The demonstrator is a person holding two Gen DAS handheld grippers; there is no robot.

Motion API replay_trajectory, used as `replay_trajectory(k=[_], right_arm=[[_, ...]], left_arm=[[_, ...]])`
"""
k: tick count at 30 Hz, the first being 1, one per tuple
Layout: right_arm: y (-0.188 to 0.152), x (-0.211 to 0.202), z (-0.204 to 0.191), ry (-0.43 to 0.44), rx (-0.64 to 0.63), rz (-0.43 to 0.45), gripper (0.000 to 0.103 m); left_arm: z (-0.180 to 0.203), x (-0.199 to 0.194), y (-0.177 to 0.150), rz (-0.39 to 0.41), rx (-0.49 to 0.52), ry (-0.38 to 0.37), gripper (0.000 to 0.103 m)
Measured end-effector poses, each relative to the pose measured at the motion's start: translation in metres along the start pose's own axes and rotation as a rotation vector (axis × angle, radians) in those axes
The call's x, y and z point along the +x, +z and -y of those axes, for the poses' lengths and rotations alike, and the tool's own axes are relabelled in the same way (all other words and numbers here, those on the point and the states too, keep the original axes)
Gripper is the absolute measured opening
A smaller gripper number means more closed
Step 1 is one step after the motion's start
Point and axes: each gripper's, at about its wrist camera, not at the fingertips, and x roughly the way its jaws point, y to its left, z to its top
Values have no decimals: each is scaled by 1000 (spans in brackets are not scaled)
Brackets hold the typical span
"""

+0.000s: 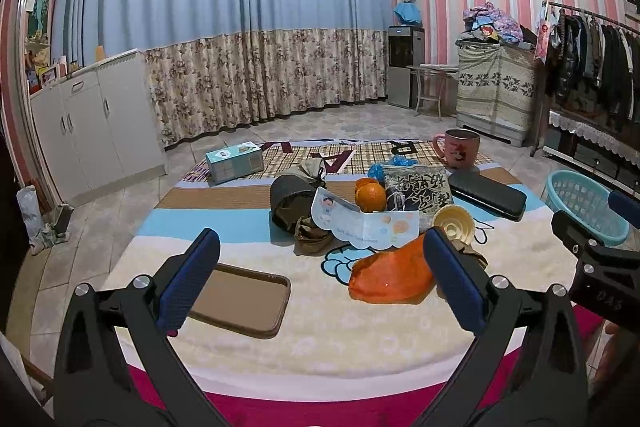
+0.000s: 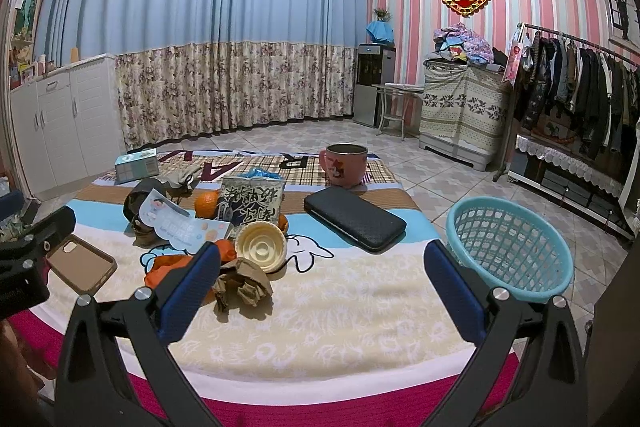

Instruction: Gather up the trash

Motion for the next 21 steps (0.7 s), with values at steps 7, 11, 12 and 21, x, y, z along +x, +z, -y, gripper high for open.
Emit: replay_trajectory(k=[7, 11, 12, 21], right_arm=[[3, 1, -1, -10, -3, -1, 99], [3, 1, 0, -10, -6, 1, 99], [3, 0, 0, -10, -6, 0, 99], [3, 1, 0, -11, -6, -2, 99]], left_arm=[[0, 0, 0, 6, 1, -1, 98], [-1, -2, 0, 12, -2, 0, 98], [-1, -2, 0, 12, -2, 0, 98], [-2, -2, 1, 12, -1, 0, 98]])
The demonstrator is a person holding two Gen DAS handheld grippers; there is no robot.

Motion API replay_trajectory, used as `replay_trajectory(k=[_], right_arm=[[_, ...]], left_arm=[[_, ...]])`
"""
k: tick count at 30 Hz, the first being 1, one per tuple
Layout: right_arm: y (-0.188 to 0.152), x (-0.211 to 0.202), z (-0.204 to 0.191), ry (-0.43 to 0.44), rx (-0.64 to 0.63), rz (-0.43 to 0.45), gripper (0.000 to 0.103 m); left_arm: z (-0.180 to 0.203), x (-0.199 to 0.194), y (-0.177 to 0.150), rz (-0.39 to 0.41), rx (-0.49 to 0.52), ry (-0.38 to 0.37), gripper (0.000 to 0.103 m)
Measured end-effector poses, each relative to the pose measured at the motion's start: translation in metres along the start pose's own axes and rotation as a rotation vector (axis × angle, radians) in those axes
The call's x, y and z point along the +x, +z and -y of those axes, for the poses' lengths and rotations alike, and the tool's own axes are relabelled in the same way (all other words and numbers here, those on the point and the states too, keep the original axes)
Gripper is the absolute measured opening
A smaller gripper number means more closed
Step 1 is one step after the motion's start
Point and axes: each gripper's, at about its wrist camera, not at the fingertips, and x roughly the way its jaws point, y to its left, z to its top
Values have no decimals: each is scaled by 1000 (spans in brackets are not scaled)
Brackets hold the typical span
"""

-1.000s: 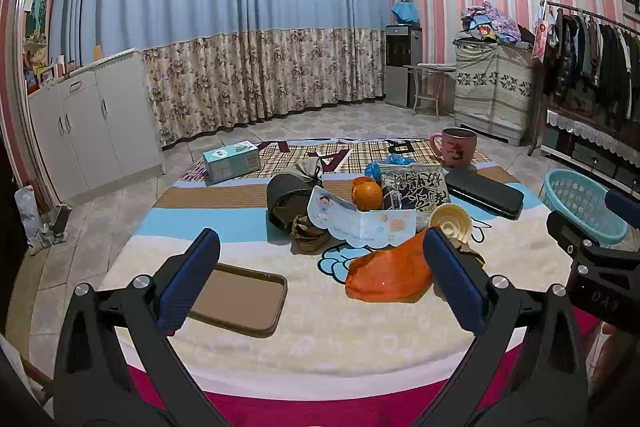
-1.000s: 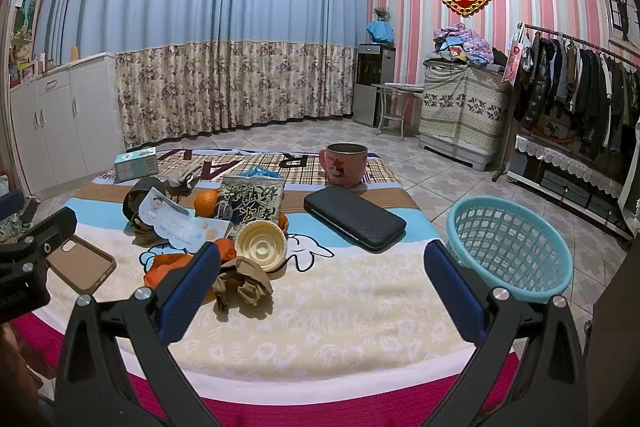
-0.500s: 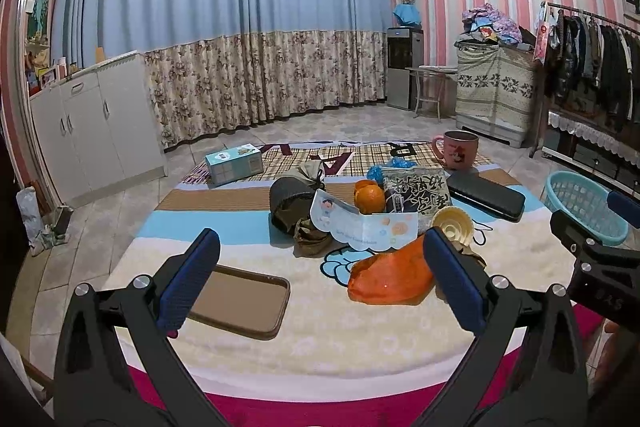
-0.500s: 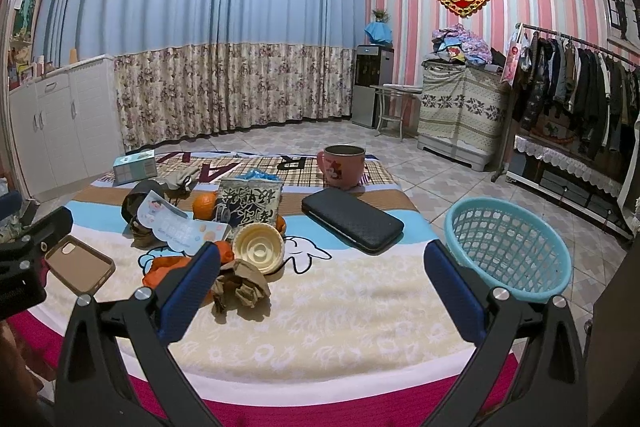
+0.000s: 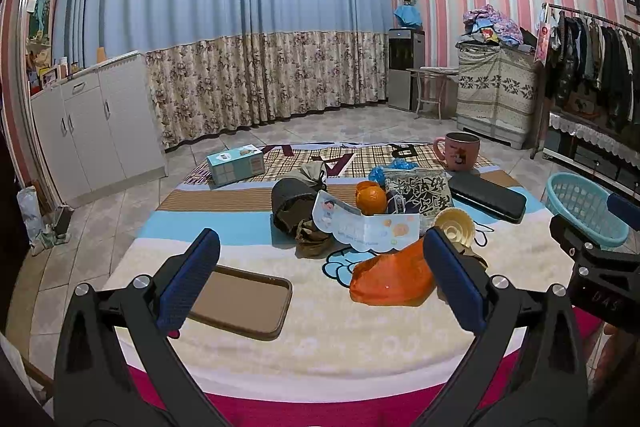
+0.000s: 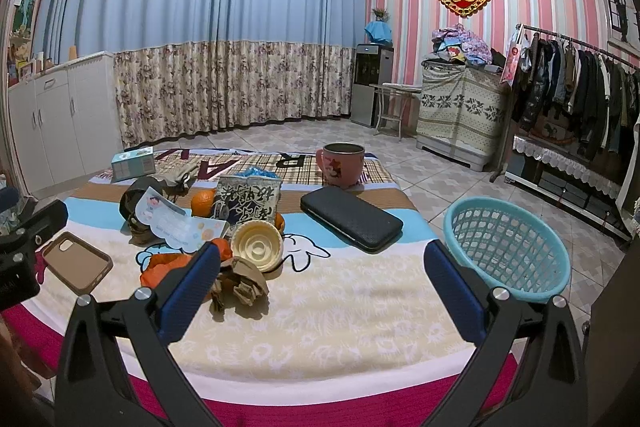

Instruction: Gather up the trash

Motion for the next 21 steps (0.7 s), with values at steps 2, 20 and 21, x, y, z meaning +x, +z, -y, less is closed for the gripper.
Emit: replay_trajectory(k=[2, 20, 21], right_arm=[[0, 0, -1, -1, -1, 1, 99], [0, 0, 0, 0, -2, -1, 99], [0, 0, -1, 0, -2, -1, 99]], left_arm=[[0, 0, 0, 1, -1, 0, 98], [-2, 0, 0, 5, 6, 6, 98], [-2, 0, 0, 5, 5, 6, 98]])
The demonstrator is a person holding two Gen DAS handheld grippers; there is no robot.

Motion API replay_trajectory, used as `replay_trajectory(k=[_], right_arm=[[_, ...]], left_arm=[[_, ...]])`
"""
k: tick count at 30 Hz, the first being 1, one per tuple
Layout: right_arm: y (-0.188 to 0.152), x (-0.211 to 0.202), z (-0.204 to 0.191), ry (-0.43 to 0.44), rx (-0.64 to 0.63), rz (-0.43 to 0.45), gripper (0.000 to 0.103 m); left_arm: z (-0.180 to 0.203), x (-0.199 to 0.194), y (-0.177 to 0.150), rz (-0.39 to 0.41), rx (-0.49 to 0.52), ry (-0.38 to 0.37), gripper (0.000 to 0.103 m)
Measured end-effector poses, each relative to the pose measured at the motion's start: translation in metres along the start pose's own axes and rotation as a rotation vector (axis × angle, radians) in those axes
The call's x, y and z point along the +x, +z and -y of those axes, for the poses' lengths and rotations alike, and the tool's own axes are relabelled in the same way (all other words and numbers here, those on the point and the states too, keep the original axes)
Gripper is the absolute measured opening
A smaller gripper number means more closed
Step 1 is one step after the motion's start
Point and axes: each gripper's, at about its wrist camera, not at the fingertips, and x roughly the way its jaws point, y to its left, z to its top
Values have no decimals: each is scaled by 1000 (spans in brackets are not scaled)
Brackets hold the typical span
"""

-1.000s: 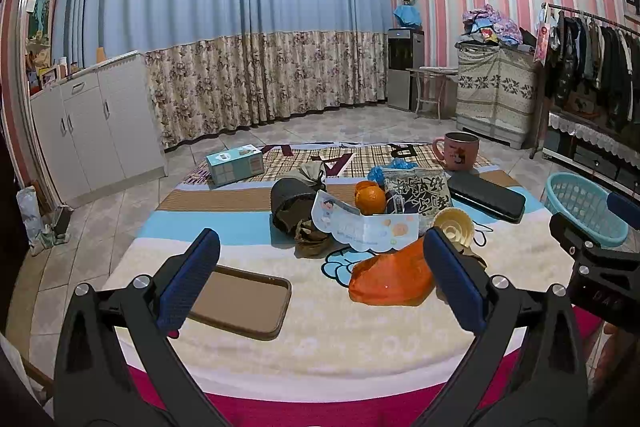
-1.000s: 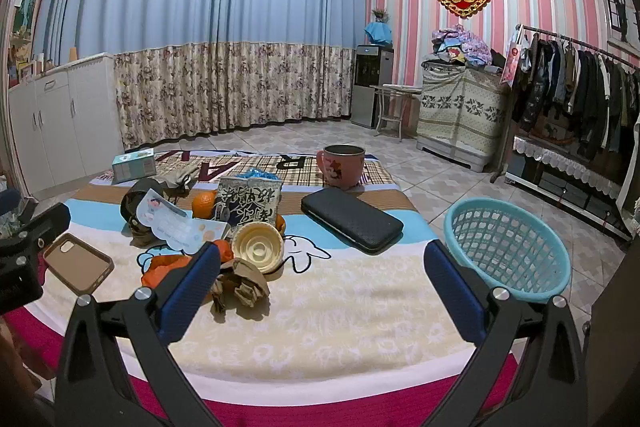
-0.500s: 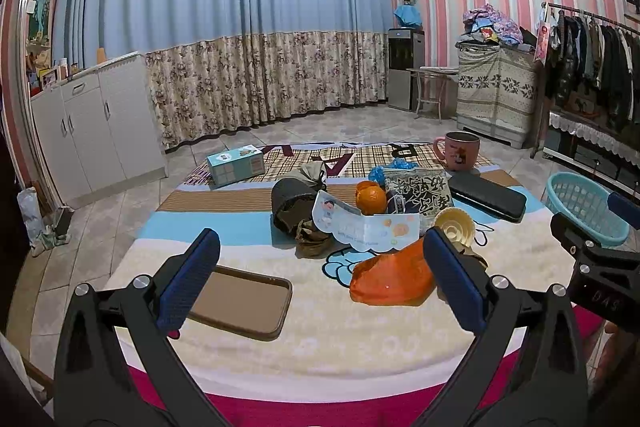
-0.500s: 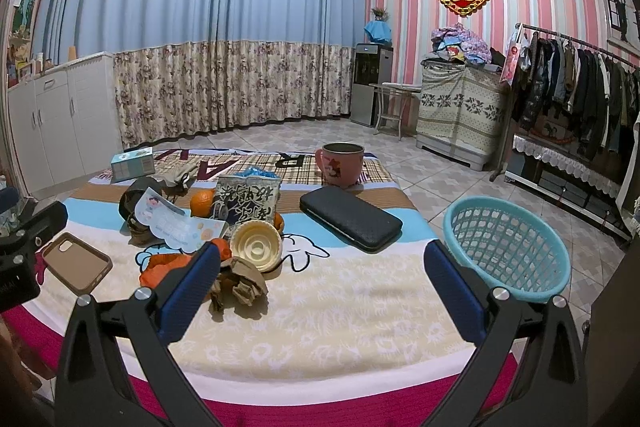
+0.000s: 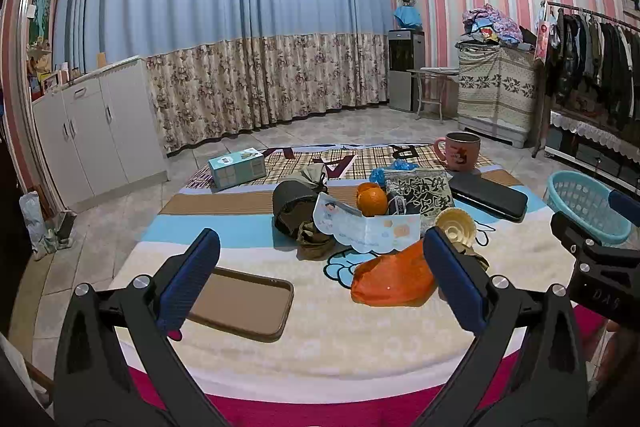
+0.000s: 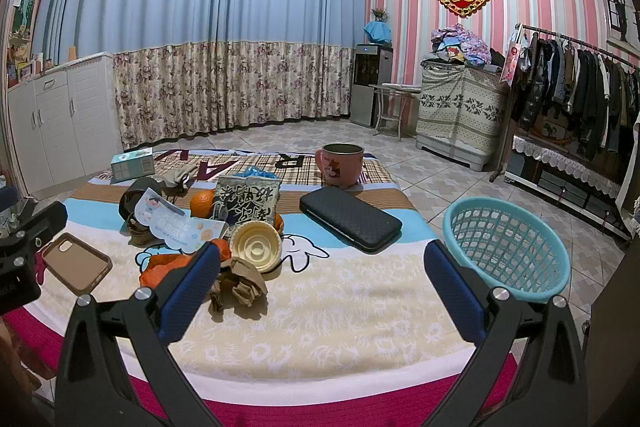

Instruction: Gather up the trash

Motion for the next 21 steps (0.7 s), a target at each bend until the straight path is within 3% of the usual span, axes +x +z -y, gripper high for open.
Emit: replay_trajectory(k=[13, 21], right_arm=[[0, 6, 6, -5, -6, 12, 99], [32, 10, 14, 4, -34, 72, 99]], left_arm=[[-7, 5, 3, -12, -10, 27, 98], [-27, 25, 31, -29, -62, 31, 98]])
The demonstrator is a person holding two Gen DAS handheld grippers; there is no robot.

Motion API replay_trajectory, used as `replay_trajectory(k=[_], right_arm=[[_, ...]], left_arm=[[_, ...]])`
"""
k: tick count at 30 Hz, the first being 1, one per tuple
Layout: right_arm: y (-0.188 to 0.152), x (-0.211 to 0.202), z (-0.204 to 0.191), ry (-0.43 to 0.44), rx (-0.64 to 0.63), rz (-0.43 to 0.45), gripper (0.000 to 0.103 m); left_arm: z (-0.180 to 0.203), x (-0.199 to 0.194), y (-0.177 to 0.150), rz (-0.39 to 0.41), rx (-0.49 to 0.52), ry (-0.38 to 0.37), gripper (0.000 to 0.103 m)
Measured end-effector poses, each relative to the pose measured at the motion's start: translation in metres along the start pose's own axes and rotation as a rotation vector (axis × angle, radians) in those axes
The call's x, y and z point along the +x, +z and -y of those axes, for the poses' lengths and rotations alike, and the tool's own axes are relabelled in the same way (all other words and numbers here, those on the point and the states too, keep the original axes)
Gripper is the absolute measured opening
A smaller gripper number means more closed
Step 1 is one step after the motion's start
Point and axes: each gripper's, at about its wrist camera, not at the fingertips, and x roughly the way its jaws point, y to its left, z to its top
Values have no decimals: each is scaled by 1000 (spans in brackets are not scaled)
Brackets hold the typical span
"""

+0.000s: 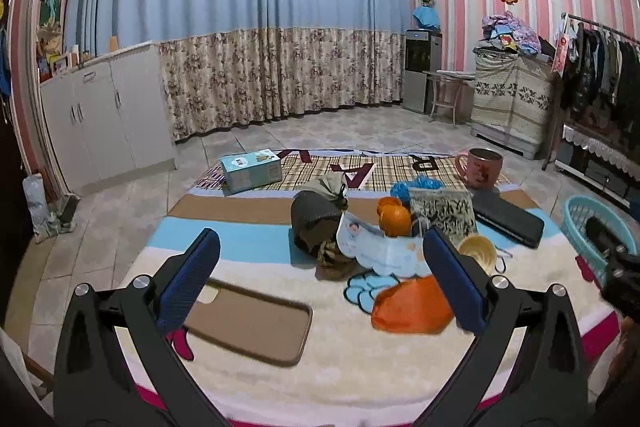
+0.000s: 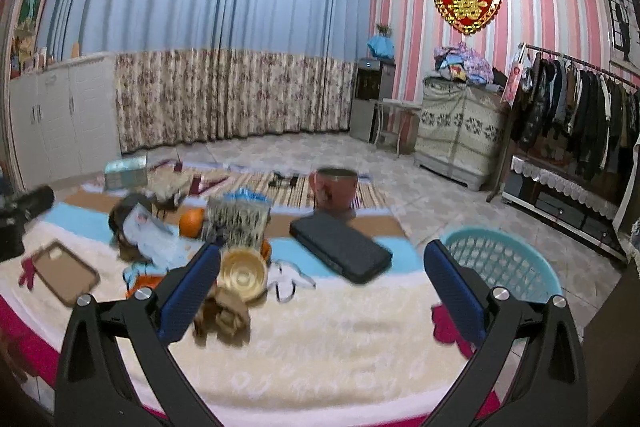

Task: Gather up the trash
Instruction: 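Move the right tool toward the cream bowl while the left tool reaches the white card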

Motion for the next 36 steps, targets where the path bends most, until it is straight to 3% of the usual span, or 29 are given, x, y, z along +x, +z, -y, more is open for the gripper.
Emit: replay_trajectory(k=[7, 12, 15, 21, 26, 33, 36], right_arm=[[39, 40, -1, 2, -15, -27, 99], [51, 79, -7, 12, -25, -34, 99], [42, 102, -10, 17, -26, -113, 99], [8, 124, -13, 20, -75, -208, 99], [-6, 123, -18, 0, -114, -222, 99], [-15, 134, -6, -15, -130, -242, 99], [-18, 141, 9, -3, -89, -262, 99]], left_arm=[[-1, 33, 35, -4, 19, 46, 98], [-14, 67, 55, -27, -49, 49, 98], [-21, 81, 47, -51, -79, 35, 98], [-19, 106, 14, -122, -42, 29, 98], [-14, 108, 5, -93, -8, 59, 98], [3, 134, -11, -159, 64, 13, 98], [8, 142, -10, -165, 64, -17, 91]])
